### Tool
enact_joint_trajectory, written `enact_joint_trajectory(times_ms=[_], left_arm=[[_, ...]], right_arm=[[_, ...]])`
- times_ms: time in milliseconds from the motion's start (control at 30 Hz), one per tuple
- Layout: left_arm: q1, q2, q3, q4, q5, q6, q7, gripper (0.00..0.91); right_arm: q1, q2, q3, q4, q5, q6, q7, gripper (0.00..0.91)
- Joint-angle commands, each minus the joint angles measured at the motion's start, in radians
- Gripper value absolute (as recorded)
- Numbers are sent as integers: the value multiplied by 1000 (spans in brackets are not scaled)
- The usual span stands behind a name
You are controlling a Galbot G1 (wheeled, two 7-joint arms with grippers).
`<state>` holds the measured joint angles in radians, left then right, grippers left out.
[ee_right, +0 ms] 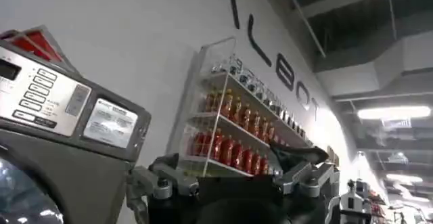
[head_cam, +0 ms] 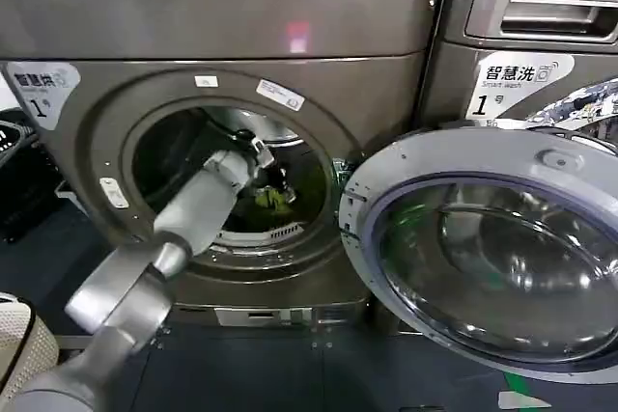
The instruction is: Grasp the clothes from the dryer.
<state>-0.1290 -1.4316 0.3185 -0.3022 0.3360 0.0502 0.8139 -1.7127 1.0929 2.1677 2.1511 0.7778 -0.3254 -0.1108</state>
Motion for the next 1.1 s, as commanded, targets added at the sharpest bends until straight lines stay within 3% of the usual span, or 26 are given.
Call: enact_joint_trajectory(times_ms=[33,200,233,267,300,333,367,467,667,867,1100], left_arm=[[6,-2,53,48,143,-10,30,907],[17,-10,54,58,131,-13,8,907],[18,-11,54,61,131,-13,8,819],[19,-13,54,64,130,-16,4,648],[20,-14,53,64,125,-18,0,421],[20,-16,53,65,123,-18,-6,330],[21,-17,53,64,124,-18,-7,159],[25,-19,53,65,122,-21,-17,0],[29,-20,18,56,61,-25,-49,0],[58,5,-115,-28,-199,-15,-70,0],[138,21,-285,-76,-461,-117,-269,0]], right_arm=[[1,1,0,1,0,1,0,907],[0,2,2,1,0,2,-1,907],[-1,2,2,0,0,2,-1,907],[-1,2,3,-1,0,2,-1,907],[0,3,2,-1,0,2,-1,907],[1,3,1,-2,0,3,-1,907],[2,4,0,-2,-1,3,-1,907],[3,5,-1,-3,-2,3,-1,907],[5,7,-2,-9,-3,6,-1,907],[9,17,-14,-1,-13,8,-1,907],[13,16,-25,7,-15,9,-2,907]])
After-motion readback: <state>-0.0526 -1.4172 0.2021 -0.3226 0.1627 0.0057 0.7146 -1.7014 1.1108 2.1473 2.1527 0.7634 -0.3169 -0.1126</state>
